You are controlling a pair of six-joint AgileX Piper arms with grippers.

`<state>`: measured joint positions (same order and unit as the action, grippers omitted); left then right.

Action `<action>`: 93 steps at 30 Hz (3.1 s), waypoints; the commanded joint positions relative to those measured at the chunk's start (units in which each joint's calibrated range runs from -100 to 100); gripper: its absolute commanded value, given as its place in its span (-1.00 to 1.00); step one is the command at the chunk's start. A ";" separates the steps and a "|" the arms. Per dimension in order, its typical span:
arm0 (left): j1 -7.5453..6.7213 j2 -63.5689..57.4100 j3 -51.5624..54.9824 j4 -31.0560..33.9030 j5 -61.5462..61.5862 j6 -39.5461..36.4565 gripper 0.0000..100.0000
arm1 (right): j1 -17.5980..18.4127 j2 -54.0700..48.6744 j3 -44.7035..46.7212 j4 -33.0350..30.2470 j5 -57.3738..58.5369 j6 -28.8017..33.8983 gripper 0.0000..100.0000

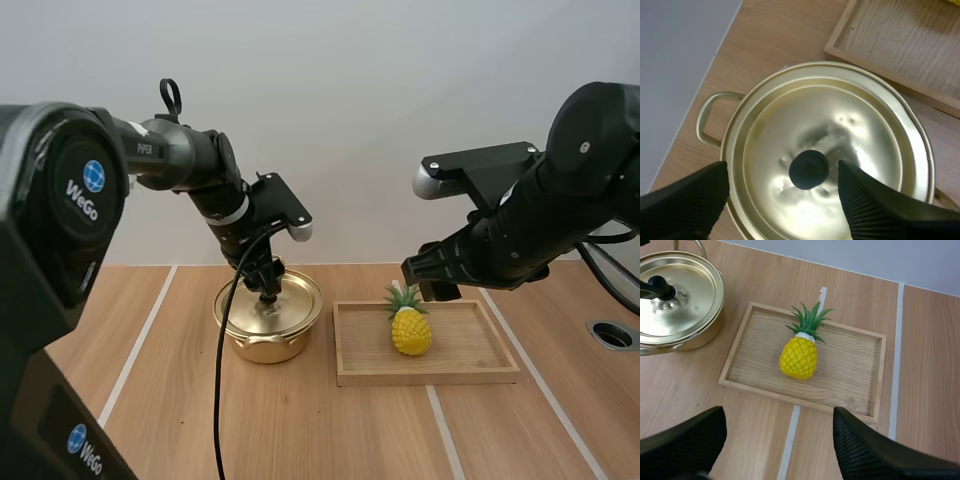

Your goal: Open the pot, put the pineapple inside, and close it

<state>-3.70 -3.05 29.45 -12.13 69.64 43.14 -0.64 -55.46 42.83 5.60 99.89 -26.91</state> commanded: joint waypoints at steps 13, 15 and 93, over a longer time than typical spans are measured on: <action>-0.32 5.04 -4.47 -2.17 8.21 1.39 1.00 | -0.24 -0.17 -0.22 1.05 0.11 -0.72 1.00; -0.32 5.04 -4.47 -2.05 8.23 1.51 1.00 | -0.24 -0.17 -0.22 1.14 0.11 -0.72 1.00; -0.32 -28.49 -80.23 15.80 -15.25 -36.48 -1.00 | -0.24 -0.28 -0.22 1.32 0.11 -0.72 1.00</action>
<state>-3.88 -32.56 -47.73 2.90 57.26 9.34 -0.64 -55.46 42.83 6.80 99.92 -27.20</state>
